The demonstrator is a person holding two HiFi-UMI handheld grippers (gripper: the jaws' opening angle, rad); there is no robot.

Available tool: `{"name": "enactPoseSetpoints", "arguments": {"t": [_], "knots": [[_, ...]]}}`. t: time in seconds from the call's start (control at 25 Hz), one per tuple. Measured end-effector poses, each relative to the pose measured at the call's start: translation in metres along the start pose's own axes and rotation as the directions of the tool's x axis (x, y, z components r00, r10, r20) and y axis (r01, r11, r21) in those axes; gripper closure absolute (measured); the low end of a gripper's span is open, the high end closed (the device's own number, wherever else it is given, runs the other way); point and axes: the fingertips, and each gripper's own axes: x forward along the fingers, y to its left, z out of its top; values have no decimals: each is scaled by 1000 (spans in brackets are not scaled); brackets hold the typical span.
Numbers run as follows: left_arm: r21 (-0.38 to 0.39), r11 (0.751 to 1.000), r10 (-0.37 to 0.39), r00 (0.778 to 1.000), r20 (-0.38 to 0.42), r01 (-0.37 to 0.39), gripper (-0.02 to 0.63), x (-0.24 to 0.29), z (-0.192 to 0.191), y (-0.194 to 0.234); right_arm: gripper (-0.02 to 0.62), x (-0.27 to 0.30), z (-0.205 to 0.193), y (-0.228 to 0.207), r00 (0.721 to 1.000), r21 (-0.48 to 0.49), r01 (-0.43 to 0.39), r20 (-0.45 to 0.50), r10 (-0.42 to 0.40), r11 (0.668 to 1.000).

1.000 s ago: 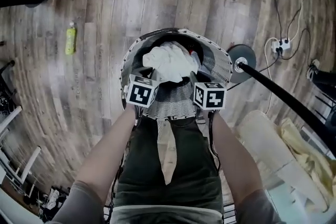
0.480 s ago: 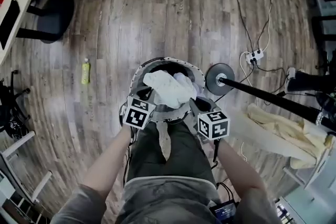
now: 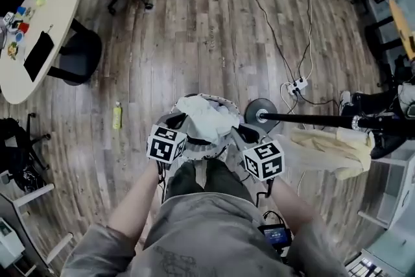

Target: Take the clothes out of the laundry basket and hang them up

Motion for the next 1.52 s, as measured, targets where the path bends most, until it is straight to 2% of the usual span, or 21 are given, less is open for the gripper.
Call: {"name": "enactPoseSetpoints", "arguments": {"t": [0.12, 0.36, 0.6, 0.76, 0.88, 1.08, 1.24, 1.32, 1.4, 1.52], "knots": [[-4, 1000, -14, 999, 31, 14, 581, -25, 18, -12, 522, -31, 16, 8, 999, -10, -10, 44, 10, 1000], [68, 997, -44, 997, 56, 40, 581, -56, 37, -34, 523, -69, 27, 25, 996, 8, -36, 77, 35, 999], [110, 991, -91, 990, 111, 79, 581, -73, 67, -54, 525, -103, 49, 31, 992, 5, -22, 125, 21, 1000], [152, 980, -155, 976, 150, 132, 581, -88, 97, -64, 526, -138, 81, 39, 976, 1, 1, 217, -1, 1000], [219, 959, -220, 959, 181, 179, 581, -91, 133, -85, 529, -174, 106, 31, 951, 25, 38, 305, -44, 999], [357, 895, -353, 913, 204, 266, 581, -92, 196, -141, 532, -247, 134, 10, 897, 31, 146, 418, -145, 989], [455, 819, -475, 857, 201, 348, 581, -100, 232, -196, 534, -301, 142, -2, 833, 77, 241, 494, -247, 967], [489, 774, -547, 814, 194, 404, 581, -106, 248, -227, 535, -327, 144, -7, 798, 93, 291, 526, -295, 952], [513, 720, -627, 755, 192, 468, 583, -117, 266, -260, 535, -357, 147, -9, 760, 89, 346, 557, -334, 934], [600, 640, -697, 693, 187, 481, 583, -136, 295, -301, 536, -404, 159, -10, 702, 70, 425, 604, -377, 903]]}}
